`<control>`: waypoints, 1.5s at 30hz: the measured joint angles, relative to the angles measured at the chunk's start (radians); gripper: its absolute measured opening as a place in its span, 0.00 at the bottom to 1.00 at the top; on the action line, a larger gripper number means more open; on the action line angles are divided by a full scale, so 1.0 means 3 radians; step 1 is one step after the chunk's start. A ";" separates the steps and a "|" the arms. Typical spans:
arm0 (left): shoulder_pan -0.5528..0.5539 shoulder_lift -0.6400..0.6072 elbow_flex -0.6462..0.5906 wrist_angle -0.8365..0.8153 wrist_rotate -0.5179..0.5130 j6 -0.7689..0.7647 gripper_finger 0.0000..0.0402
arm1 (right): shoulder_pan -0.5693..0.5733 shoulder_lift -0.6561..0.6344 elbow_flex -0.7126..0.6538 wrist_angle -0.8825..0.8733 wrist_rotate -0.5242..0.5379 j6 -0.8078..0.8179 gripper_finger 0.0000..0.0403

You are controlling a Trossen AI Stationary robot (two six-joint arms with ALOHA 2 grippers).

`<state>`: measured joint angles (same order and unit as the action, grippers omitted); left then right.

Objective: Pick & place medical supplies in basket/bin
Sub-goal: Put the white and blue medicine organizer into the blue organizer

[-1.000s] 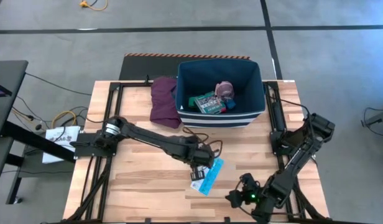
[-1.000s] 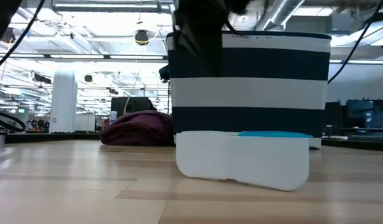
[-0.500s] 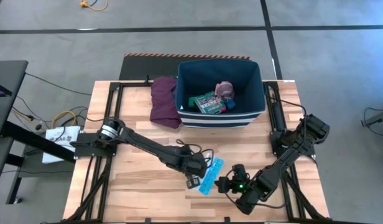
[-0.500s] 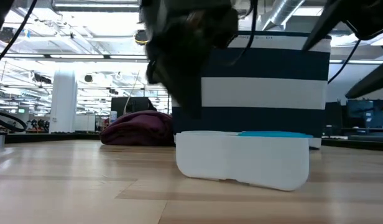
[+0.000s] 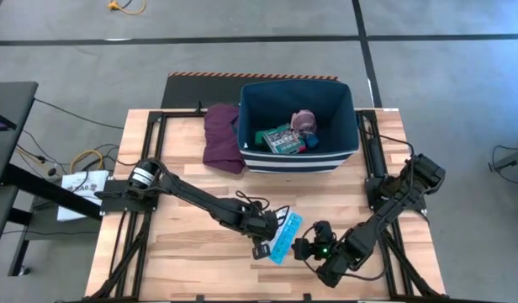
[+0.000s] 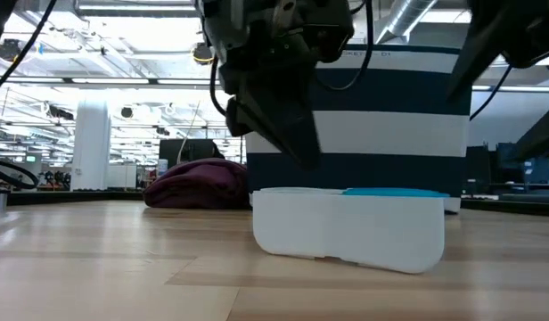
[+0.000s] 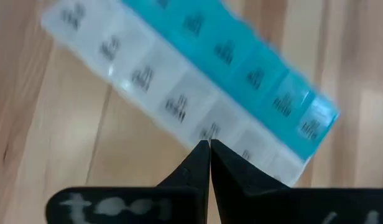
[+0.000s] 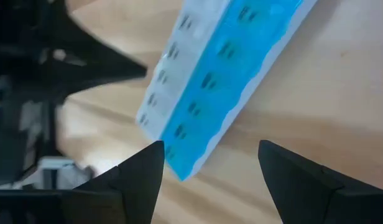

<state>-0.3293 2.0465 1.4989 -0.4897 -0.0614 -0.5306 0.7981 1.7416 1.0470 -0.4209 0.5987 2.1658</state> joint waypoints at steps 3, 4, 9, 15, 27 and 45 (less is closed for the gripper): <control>0.0024 0.0000 0.0002 0.0051 0.0004 0.0029 0.00 | -0.0083 -0.0001 -0.0002 -0.0184 -0.0006 0.0000 0.63; 0.0030 0.0000 0.0000 0.0050 0.0003 0.0032 0.00 | -0.0118 -0.0001 -0.0011 -0.0194 -0.0007 0.0001 0.63; 0.0063 0.0000 0.0000 0.0028 -0.0138 0.0137 0.00 | -0.0287 -0.0002 -0.0168 0.0107 -0.0359 -0.0087 0.63; 0.0132 0.0000 -0.0101 0.0224 -0.0085 0.0123 0.00 | -0.0398 0.0201 -0.0252 0.0475 -0.0560 -0.0006 0.63; 0.0087 -0.0021 -0.0404 0.0546 0.0018 -0.0027 0.00 | -0.0363 0.0491 -0.0245 0.1051 -0.0351 0.0046 0.63; 0.0097 -0.0120 -0.0297 0.0510 -0.0067 -0.0049 0.00 | -0.0350 0.0461 -0.0253 0.0993 -0.0202 -0.0059 0.63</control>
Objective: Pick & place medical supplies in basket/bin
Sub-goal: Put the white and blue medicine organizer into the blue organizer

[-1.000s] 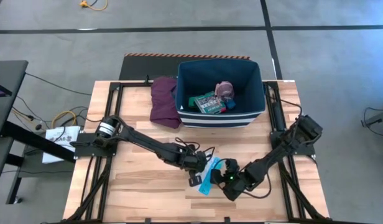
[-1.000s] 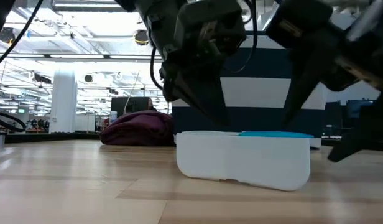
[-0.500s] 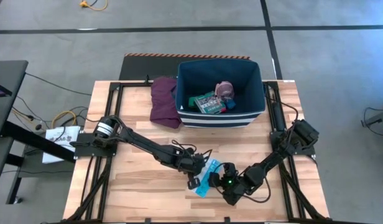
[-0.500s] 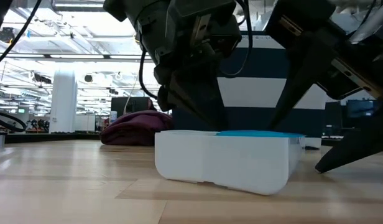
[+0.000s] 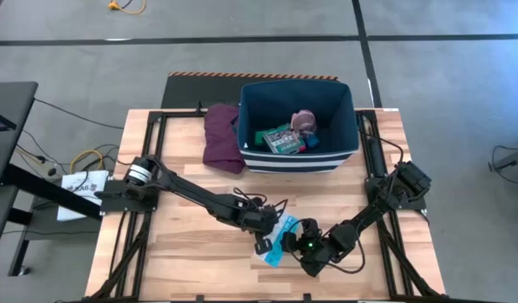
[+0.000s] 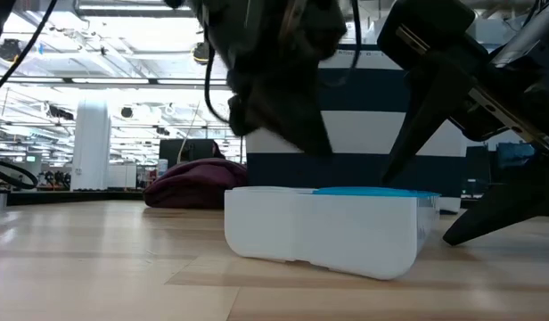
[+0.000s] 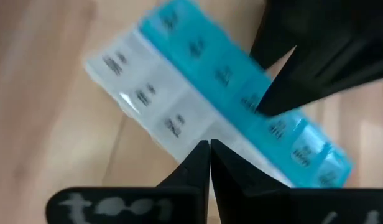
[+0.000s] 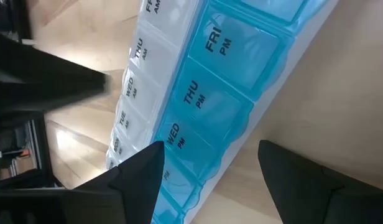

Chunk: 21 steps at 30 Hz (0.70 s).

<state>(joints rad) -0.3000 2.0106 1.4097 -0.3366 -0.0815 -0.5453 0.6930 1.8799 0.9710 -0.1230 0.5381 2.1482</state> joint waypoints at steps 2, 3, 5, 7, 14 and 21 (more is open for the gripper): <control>0.0000 -0.0091 0.0005 -0.0026 -0.0079 0.0000 0.00 | 0.0000 -0.0001 0.0000 0.0006 0.0000 -0.0002 0.63; 0.0000 -0.0126 0.0008 -0.0077 -0.0138 0.0000 0.00 | 0.0001 -0.0001 0.0000 0.0006 -0.0003 -0.0003 0.63; 0.0001 -0.0142 0.0008 -0.0170 -0.0218 0.0000 0.00 | 0.0001 -0.0001 0.0000 0.0008 -0.0021 -0.0004 0.63; 0.0004 -0.0142 0.0005 -0.0258 -0.0213 -0.0001 0.00 | 0.0000 -0.0002 0.0000 0.0013 -0.0029 -0.0005 0.63; -0.0087 0.0023 0.0006 -0.0108 -0.0159 -0.0026 0.00 | 0.0001 -0.0003 0.0000 0.0040 -0.0031 -0.0008 0.63; -0.0142 0.0154 0.0014 0.0008 -0.0091 -0.0095 0.00 | 0.0003 -0.0007 0.0006 0.0118 -0.0053 -0.0088 0.63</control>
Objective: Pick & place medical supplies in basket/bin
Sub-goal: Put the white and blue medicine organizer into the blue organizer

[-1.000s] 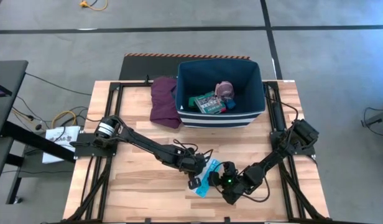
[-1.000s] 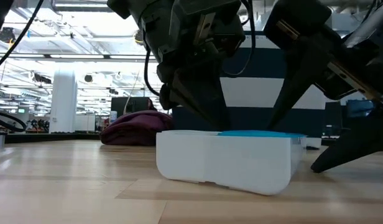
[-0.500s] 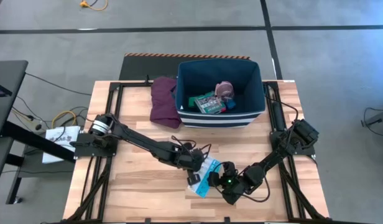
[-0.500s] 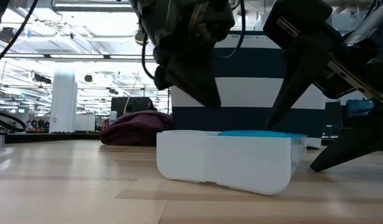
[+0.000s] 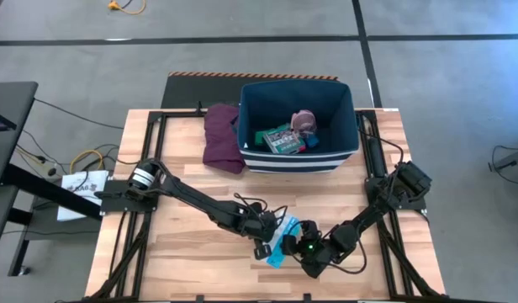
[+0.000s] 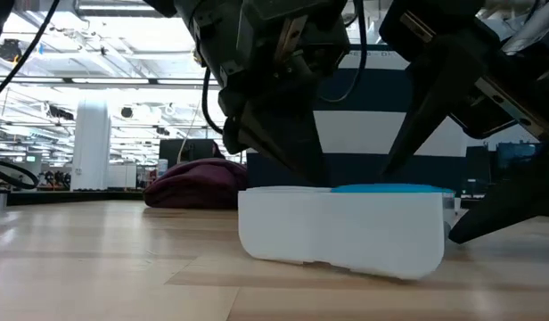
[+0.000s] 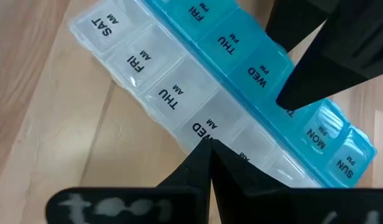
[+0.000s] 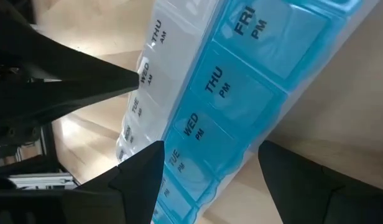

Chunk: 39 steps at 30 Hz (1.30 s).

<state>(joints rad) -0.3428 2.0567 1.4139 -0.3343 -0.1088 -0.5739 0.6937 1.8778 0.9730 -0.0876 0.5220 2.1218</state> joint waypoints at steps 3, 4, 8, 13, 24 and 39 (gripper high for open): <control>-0.0003 0.0001 0.0001 -0.0027 -0.0029 0.0000 0.00 | -0.0001 0.0000 0.0000 0.0012 0.0000 -0.0003 0.63; -0.0003 0.0002 0.0001 -0.0035 -0.0028 -0.0002 0.00 | -0.0001 0.0000 0.0000 0.0015 0.0001 -0.0004 0.63; -0.0002 0.0020 0.0001 -0.0060 -0.0034 -0.0005 0.00 | -0.0003 -0.0003 0.0000 0.0051 0.0026 -0.0005 0.63; -0.0003 0.0032 0.0000 -0.0001 -0.0029 -0.0047 0.00 | -0.0006 -0.0004 0.0000 0.0073 0.0033 -0.0003 0.63; -0.0005 0.0048 -0.0011 0.0125 0.0070 -0.0214 0.00 | -0.0186 -0.0003 0.0000 0.0059 0.0079 -0.0115 0.62; 0.0005 -0.0578 -0.0011 -0.0650 -0.0376 -0.0333 0.00 | -0.0109 -0.0005 0.0004 0.0105 0.0032 -0.0177 0.32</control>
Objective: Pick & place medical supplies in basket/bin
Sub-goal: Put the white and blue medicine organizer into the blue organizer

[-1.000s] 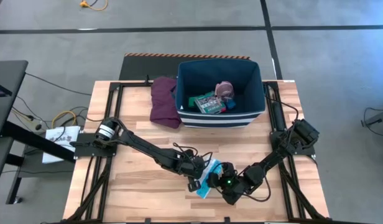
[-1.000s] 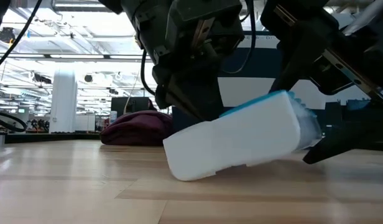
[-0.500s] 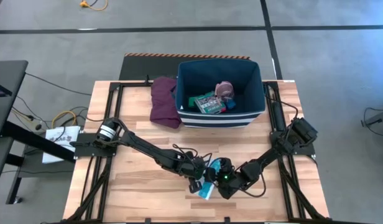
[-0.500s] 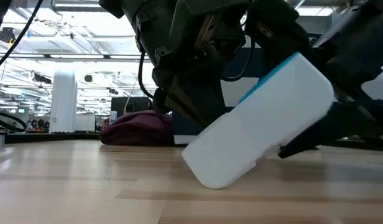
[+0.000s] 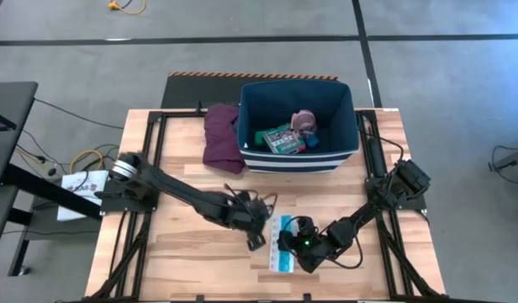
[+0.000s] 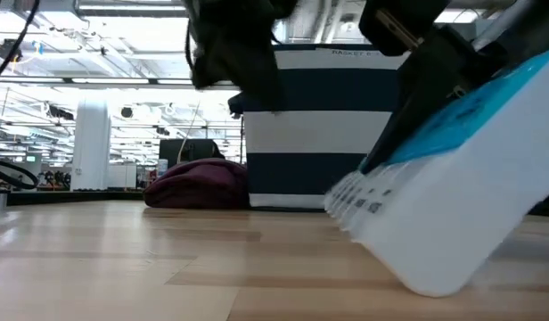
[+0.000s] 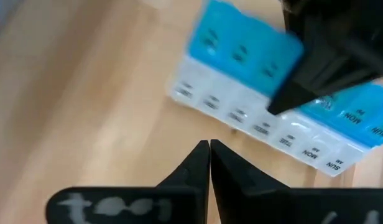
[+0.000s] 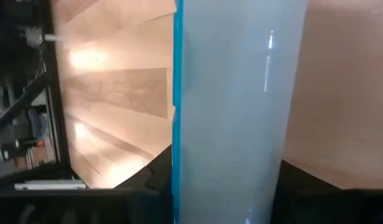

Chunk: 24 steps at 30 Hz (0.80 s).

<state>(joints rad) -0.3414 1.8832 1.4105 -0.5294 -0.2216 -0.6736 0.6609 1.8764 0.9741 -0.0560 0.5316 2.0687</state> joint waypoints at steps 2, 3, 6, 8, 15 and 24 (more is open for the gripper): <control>0.0024 -0.0219 0.0001 -0.0218 -0.0135 0.0003 0.00 | 0.0000 -0.0032 -0.0003 0.0013 0.0006 -0.0120 0.32; 0.0042 -0.0334 0.0003 -0.0299 -0.0192 -0.0008 0.00 | 0.0000 -0.0051 -0.0007 0.0032 0.0025 -0.0208 0.33; 0.0076 -0.0692 0.0003 -0.0490 -0.0410 -0.0069 0.00 | -0.0028 -0.0161 -0.0010 0.0231 0.0158 -0.0583 0.36; 0.0077 -0.0957 0.0003 -0.0517 -0.0584 -0.0081 0.00 | -0.0073 -0.0296 -0.0009 0.0405 0.0269 -0.0911 0.37; 0.0072 -0.1775 0.0005 -0.0500 -0.1213 -0.0083 0.00 | -0.0526 -0.1038 -0.0009 0.0553 0.0355 -0.2161 0.32; 0.0009 -0.2299 0.0005 -0.0512 -0.1658 0.0104 0.00 | -0.1533 -0.2370 -0.0002 0.0970 0.0325 -0.4200 0.38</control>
<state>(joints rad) -0.3386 1.1934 1.4120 -0.6830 -0.7191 -0.6424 0.2011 1.1654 0.9736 0.2349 0.6292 0.8086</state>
